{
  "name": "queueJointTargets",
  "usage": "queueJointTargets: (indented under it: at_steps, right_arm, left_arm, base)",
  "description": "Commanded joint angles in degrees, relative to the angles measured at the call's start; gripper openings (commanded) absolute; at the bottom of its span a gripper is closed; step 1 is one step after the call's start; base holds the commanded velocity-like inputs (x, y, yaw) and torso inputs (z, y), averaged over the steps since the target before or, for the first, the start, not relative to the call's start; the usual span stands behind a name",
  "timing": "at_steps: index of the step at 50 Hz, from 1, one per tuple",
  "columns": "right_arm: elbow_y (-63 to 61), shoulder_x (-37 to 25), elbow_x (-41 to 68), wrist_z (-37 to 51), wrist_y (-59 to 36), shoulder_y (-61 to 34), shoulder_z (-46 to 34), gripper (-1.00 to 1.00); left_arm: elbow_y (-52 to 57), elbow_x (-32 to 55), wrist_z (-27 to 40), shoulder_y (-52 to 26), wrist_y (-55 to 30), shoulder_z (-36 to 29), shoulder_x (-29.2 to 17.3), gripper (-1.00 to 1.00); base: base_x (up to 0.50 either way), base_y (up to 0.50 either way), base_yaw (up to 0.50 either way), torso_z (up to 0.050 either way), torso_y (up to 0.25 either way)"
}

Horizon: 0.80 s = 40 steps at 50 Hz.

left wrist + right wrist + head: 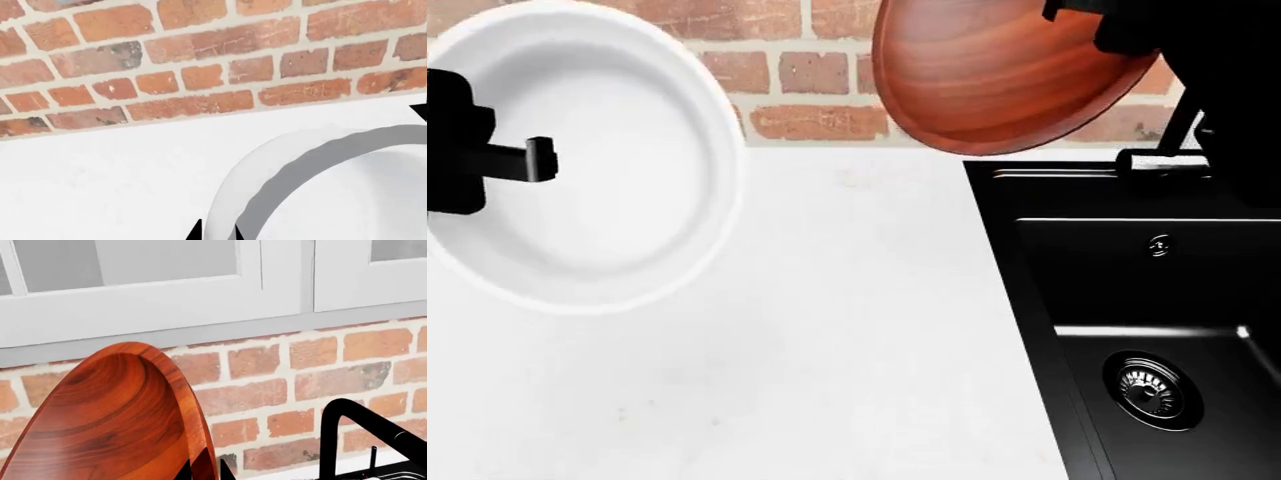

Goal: Stack the bowls in the sink.

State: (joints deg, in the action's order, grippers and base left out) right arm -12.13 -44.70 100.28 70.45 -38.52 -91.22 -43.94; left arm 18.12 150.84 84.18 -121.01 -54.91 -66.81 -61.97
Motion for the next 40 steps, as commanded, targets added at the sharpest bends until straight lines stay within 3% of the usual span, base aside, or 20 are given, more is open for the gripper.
queueJointTargets:
  at_steps: [1,5,31,40]
  right_arm:
    - [-4.83,-3.08,-2.18,-0.06,-0.83,0.33,0.66,-1.00]
    - [-5.12,-3.53,-1.39,0.60,-2.46,-0.58,0.12,-1.00]
    - [-6.59,-6.78,3.56,3.44,-5.48,-5.55,1.78,-1.00]
    - [-8.07,-8.59,3.97,3.46,-3.88,-4.26,3.06,-1.00]
  left_arm:
    - [-1.51,-2.27,0.49,-3.76,-0.01,1.80,-0.45,-1.00]
    - [-1.63,-2.61,0.28,-3.90,-0.14,1.84,-0.40,-1.00]
    - [-2.72,-3.21,1.46,-6.25,-1.09,1.46,-0.46,-1.00]
    - [-3.09,-3.42,1.54,-6.71,-1.56,1.17,-0.45,-1.00]
  base:
    - [0.00,0.00,0.00,0.000,0.000]
    - [-0.07,0.00,0.00,0.000,0.000]
    - [-0.50,-0.01,0.00,0.001,0.000]
    - [-0.50,-0.29,0.00,0.001,0.000]
